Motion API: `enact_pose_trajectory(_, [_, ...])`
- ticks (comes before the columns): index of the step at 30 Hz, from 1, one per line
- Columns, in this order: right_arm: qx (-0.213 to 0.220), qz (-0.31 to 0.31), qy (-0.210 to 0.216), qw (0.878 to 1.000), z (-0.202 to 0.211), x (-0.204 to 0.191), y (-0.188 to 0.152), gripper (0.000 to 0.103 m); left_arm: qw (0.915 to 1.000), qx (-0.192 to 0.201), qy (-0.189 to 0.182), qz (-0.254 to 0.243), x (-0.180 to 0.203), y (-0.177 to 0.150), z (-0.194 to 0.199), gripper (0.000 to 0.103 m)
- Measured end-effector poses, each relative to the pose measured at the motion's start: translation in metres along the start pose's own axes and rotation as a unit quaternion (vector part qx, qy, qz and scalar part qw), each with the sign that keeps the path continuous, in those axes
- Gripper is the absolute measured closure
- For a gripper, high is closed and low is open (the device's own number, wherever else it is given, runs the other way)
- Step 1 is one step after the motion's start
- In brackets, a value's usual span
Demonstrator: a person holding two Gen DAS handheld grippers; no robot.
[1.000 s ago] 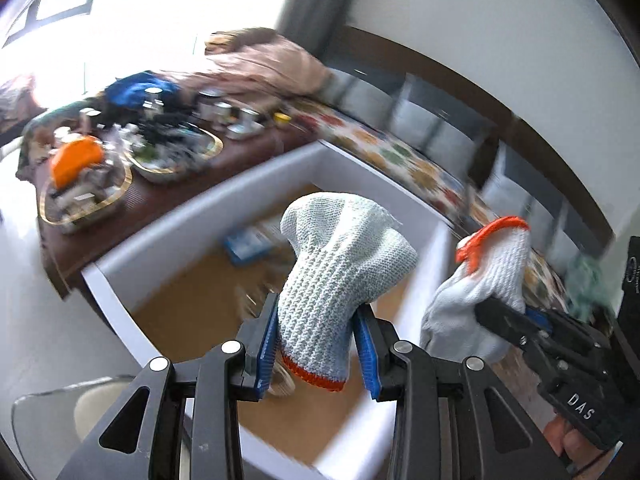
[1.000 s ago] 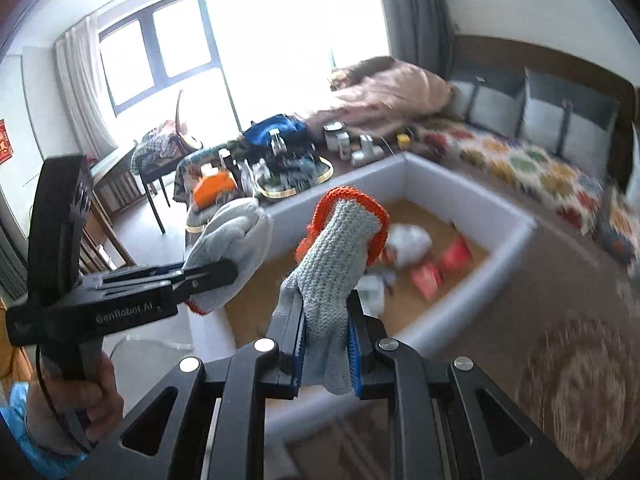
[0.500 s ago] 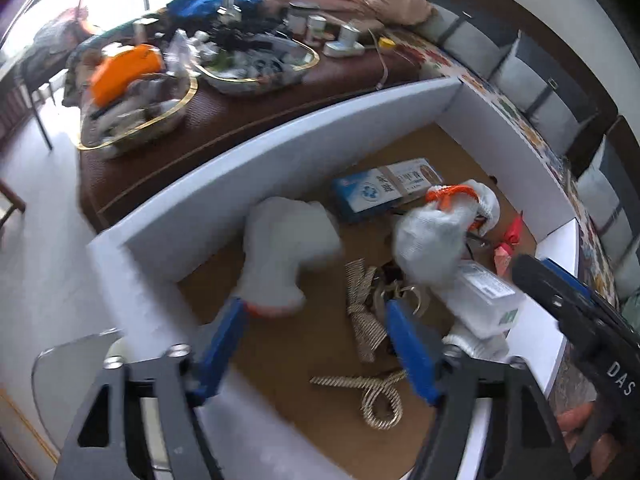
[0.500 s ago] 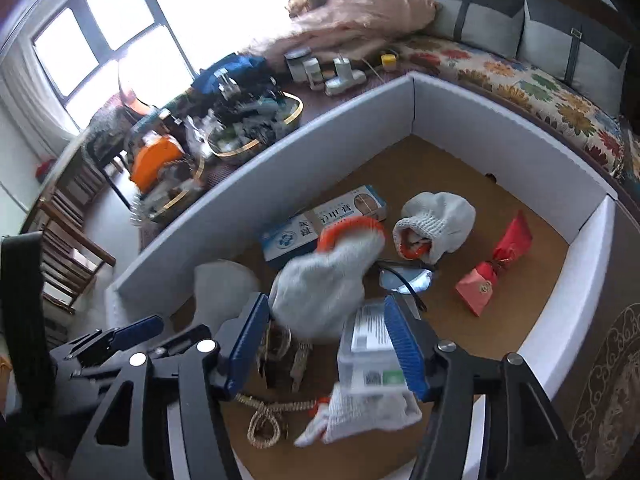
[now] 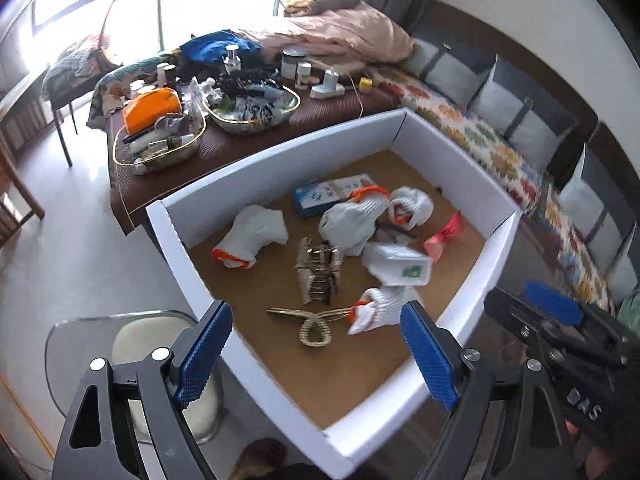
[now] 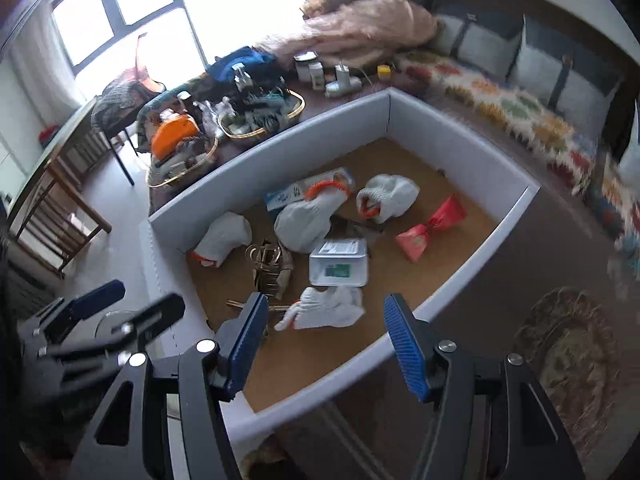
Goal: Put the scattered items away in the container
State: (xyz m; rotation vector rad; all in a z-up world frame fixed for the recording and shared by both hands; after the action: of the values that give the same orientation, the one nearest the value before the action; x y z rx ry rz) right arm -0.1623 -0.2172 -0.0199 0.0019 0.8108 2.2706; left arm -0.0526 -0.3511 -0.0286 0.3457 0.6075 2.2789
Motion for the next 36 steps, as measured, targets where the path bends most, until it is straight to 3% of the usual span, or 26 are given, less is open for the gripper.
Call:
enact_pose_trajectory(5, [0.038, 0.037, 0.039, 0.998, 0.025, 0.021, 0.009, 0.041, 0.9988, 0.007, 0.047, 0.015, 0.018, 0.006, 0.025, 0.017])
enact_pose_trajectory(10, [0.022, 0.062, 0.059, 0.996, 0.029, 0.033, 0.024, 0.041, 0.9939, -0.024, 0.107, -0.002, 0.032, 0.014, 0.035, 0.017])
enact_pose_trajectory(18, [-0.008, 0.077, 0.067, 0.995, 0.037, 0.030, 0.058, 0.041, 0.9923, -0.048, 0.112, 0.023, 0.033, 0.022, 0.049, 0.017])
enact_pose_trajectory(22, [-0.014, 0.093, 0.059, 0.994, 0.041, 0.024, 0.080, 0.041, 0.9926, -0.030, 0.114, 0.028, 0.025, 0.028, 0.073, 0.017])
enact_pose_trajectory(26, [-0.007, 0.076, 0.038, 0.996, 0.053, 0.025, 0.088, 0.041, 0.9941, -0.050, 0.090, 0.034, 0.028, 0.040, 0.083, 0.017])
enact_pose_trajectory(36, [-0.030, 0.080, 0.008, 0.996, 0.083, 0.009, 0.111, 0.041, 0.9933, -0.073, 0.081, 0.038, 0.037, 0.069, 0.118, 0.017])
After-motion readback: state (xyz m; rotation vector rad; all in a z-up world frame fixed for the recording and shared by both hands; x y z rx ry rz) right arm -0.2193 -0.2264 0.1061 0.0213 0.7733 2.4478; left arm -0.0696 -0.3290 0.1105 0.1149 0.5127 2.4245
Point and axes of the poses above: each gripper's, at about its wrist camera, not at the fingertips, and z roughly against the way its jaws point, x to its right, y to its top, the point moved 2 cm from there along -z, roughly the way its jaws point, and after that the axes turned 7 degrees about y, right-handed, at the moved point
